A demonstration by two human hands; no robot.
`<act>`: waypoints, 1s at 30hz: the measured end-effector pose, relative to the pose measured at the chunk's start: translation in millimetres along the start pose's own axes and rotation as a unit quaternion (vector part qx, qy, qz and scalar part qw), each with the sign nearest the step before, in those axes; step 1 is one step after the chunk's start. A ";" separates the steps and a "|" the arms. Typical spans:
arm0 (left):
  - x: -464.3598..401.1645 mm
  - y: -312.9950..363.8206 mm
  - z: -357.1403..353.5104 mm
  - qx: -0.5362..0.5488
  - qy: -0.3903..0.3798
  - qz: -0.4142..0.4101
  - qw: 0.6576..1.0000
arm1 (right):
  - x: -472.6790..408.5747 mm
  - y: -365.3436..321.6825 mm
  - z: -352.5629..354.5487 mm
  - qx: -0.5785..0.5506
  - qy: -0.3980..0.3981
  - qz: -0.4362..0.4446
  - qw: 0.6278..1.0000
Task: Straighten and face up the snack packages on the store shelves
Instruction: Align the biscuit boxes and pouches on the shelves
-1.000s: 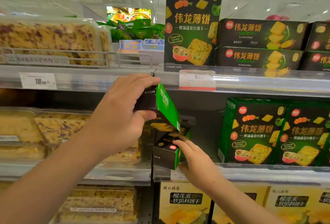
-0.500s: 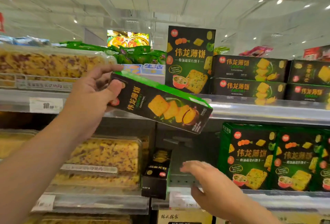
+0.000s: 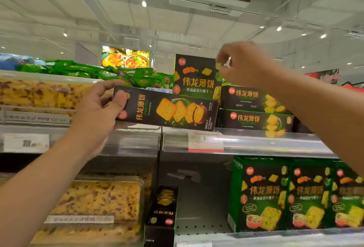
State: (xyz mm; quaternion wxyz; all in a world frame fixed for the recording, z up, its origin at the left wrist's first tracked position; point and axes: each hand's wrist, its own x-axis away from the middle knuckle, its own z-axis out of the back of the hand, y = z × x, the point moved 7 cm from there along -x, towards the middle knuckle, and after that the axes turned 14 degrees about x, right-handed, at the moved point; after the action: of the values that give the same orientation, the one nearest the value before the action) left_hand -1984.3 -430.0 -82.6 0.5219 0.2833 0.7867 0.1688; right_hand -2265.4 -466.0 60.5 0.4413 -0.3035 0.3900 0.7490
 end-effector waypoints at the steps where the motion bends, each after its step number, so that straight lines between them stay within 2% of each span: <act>1: -0.9 -1.8 -0.1 0.003 -0.002 0.002 1.000 | -14.2 -4.3 -4.3 0.011 -0.005 0.010 1.000; 5: -2.3 -10.2 2.9 0.012 -0.007 0.004 1.000 | -50.0 -22.3 -27.4 0.039 -0.055 0.024 0.997; 8: -2.1 -14.0 4.3 0.005 -0.009 -0.009 1.000 | -60.0 -22.7 -53.3 0.058 -0.123 0.012 0.991; 10: -2.1 -15.5 4.6 0.007 -0.011 -0.012 1.000 | -61.0 -21.0 -63.7 0.056 -0.142 0.001 0.988; 15: -2.6 -18.5 7.8 0.023 -0.020 -0.014 0.999 | -67.9 -21.5 -54.7 0.107 -0.082 0.023 0.991; 18: -3.1 -18.9 8.2 0.039 -0.025 -0.024 0.999 | -72.9 -13.1 -50.5 0.119 -0.110 0.004 0.987; 20: -3.1 -18.9 7.6 0.044 -0.032 -0.029 0.998 | -73.9 -10.9 -52.9 0.092 -0.134 -0.007 0.987; 24: -1.9 -19.8 8.1 0.052 -0.038 -0.025 0.998 | -69.2 -14.2 -52.2 -0.031 -0.169 -0.038 0.984; 30: 2.5 -15.9 18.9 0.075 -0.026 -0.029 0.996 | -67.7 -34.6 -22.5 -0.032 -0.092 -0.024 0.995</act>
State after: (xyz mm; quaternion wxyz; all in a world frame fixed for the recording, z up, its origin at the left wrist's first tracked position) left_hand -1972.0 -441.5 -100.9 0.5240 0.3029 0.7913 0.0862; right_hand -2203.0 -503.3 92.2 0.4834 -0.2566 0.3160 0.7750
